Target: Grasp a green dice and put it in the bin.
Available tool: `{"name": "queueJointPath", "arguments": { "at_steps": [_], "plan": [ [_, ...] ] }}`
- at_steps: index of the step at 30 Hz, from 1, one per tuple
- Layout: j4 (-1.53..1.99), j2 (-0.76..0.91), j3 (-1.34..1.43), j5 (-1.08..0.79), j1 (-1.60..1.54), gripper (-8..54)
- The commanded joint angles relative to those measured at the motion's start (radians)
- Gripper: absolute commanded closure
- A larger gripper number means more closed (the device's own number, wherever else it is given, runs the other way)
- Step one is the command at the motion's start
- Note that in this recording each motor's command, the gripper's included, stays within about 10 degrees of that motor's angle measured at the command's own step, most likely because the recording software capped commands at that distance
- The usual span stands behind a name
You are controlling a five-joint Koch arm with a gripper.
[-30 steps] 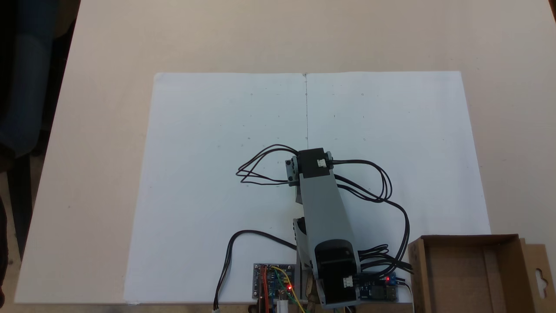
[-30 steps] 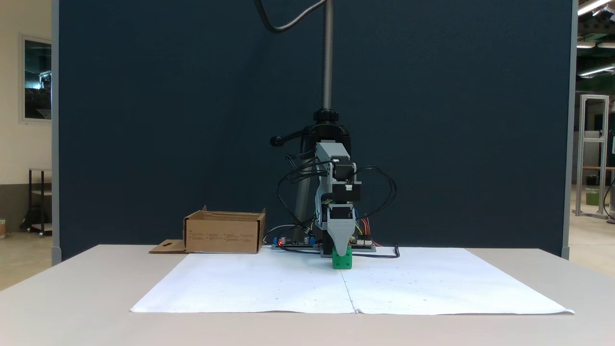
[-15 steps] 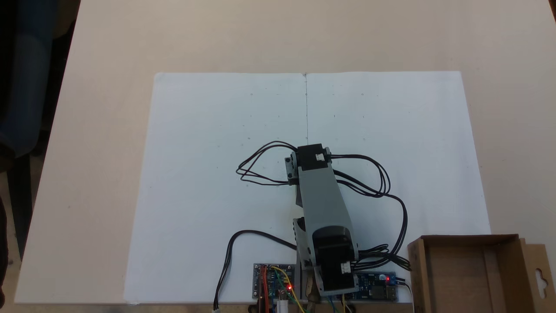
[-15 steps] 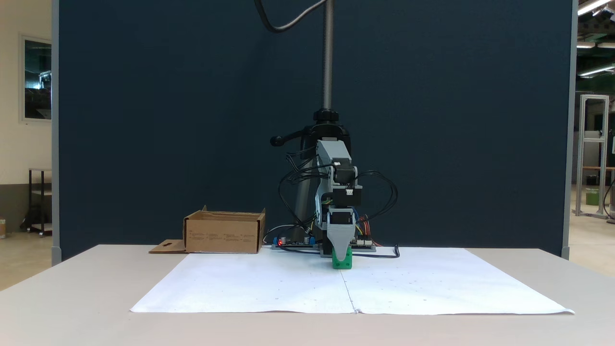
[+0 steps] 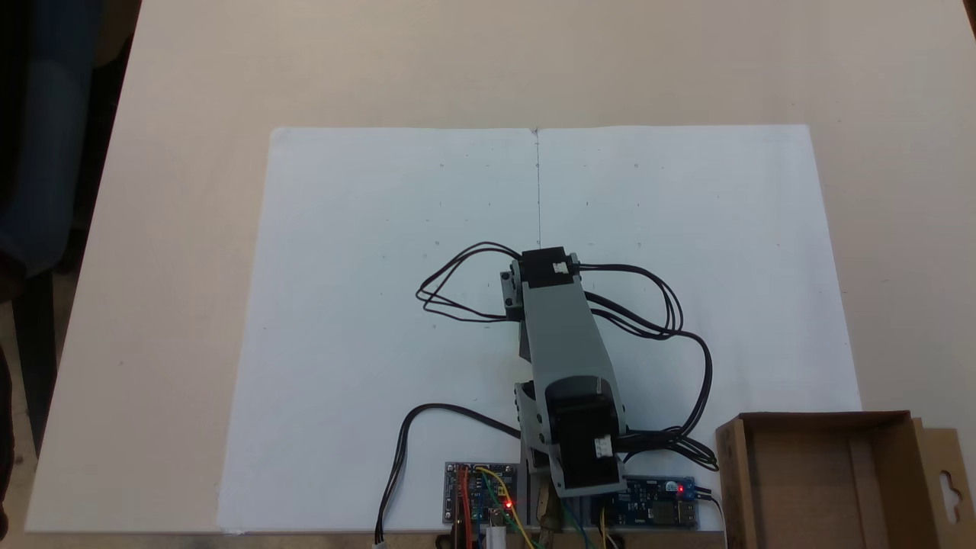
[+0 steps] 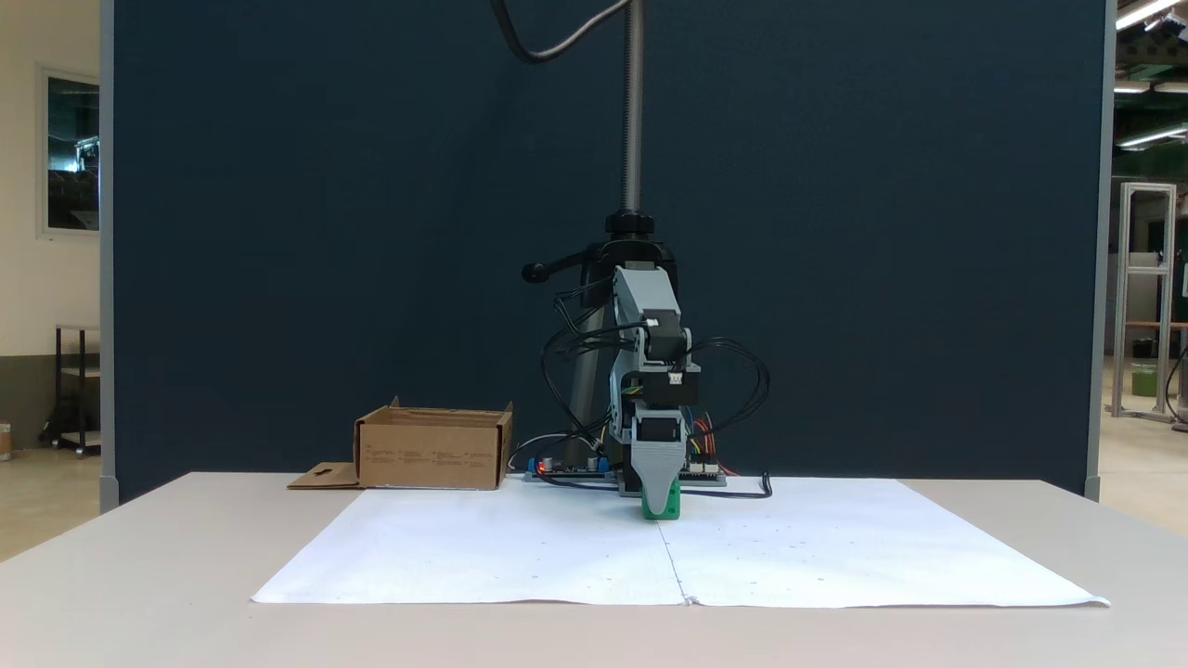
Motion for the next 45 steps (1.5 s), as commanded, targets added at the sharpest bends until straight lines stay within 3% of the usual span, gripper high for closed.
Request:
{"name": "queueJointPath", "arguments": {
  "at_steps": [1, 9, 17, 26, 28, 29, 35, 45],
  "plan": [
    [-0.054, -0.005, -0.003, 0.048, -0.012, 4.2],
    [-0.094, -0.026, 0.0, 0.051, -0.012, 10.2],
    [-0.167, -0.02, 0.031, 0.057, -0.006, 24.6],
    [-0.198, -0.012, 0.046, 0.061, -0.006, 24.7],
    [-0.204, -0.003, 0.048, 0.064, -0.003, 32.4],
    [-0.218, 0.005, 0.049, 0.064, 0.003, 33.1],
    [-0.376, 0.055, 0.035, 0.057, 0.117, 33.4],
    [-0.431, -0.011, -0.39, -0.041, 0.532, 33.4]
  ]
}}
